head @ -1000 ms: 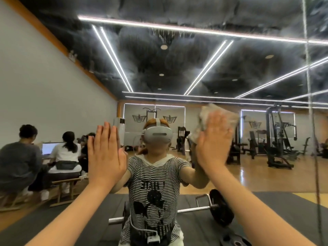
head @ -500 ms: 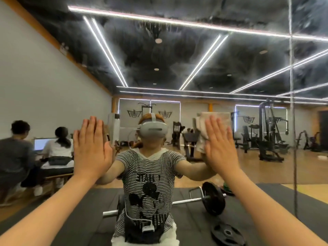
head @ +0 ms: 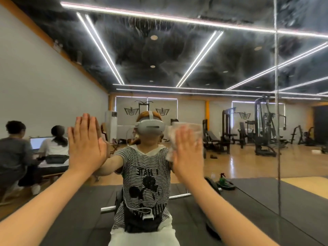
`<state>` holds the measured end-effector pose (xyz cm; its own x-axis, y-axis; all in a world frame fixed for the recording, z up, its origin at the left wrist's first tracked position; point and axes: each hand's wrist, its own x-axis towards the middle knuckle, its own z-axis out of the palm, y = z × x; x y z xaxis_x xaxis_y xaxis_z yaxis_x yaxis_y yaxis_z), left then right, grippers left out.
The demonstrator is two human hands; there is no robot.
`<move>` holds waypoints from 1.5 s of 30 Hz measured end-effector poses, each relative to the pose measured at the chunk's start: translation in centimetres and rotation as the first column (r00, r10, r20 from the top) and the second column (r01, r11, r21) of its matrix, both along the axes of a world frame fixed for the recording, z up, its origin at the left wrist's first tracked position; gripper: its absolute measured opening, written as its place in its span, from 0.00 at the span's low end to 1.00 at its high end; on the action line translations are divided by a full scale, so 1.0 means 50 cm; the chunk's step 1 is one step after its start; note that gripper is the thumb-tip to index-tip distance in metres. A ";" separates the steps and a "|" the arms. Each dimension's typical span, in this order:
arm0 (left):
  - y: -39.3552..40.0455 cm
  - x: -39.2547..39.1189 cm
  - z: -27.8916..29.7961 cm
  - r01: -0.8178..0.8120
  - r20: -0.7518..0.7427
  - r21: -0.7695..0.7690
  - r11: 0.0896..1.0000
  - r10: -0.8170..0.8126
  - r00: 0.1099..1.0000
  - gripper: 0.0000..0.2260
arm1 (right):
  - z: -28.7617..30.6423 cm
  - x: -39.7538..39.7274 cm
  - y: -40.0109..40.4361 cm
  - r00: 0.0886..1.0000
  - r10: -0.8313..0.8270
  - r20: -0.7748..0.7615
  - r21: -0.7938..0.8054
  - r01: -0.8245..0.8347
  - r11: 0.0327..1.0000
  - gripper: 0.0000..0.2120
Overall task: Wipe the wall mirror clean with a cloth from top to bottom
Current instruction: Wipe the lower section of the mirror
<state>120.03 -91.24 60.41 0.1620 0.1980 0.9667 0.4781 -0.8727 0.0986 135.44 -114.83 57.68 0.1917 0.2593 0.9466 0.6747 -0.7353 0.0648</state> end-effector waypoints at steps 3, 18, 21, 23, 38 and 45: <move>-0.027 0.004 -0.018 0.028 0.010 -0.019 0.999 -0.028 1.000 0.31 | -0.018 0.002 0.018 0.994 0.080 0.080 -0.125 -0.070 0.990 0.27; -0.152 0.115 -0.094 0.152 -0.235 0.322 0.934 -0.076 0.969 0.31 | 0.016 0.188 -0.274 0.988 -0.035 -0.150 0.000 0.035 0.999 0.29; -0.152 0.127 -0.102 0.139 -0.214 0.319 0.938 -0.071 0.974 0.31 | 0.013 0.222 -0.344 0.967 -0.045 -0.249 0.038 0.056 0.998 0.30; -0.154 0.131 -0.105 0.133 -0.200 0.320 0.938 -0.071 0.977 0.32 | 0.008 0.241 -0.389 0.960 -0.059 -0.273 0.015 0.066 0.998 0.32; -0.153 0.137 -0.112 0.143 -0.148 0.344 0.928 -0.097 0.984 0.32 | -0.036 0.176 -0.194 0.997 0.065 0.028 0.124 -0.068 0.990 0.28; -0.159 0.135 -0.111 0.145 -0.154 0.296 0.944 -0.103 0.983 0.31 | -0.083 0.241 -0.305 0.998 0.047 0.046 -0.067 -0.044 0.997 0.27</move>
<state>126.80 -99.20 54.86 0.2988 -0.1321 0.9451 0.3547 -0.9041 -0.2385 147.52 -130.06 53.55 0.1334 0.3293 0.9348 0.7023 -0.6969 0.1453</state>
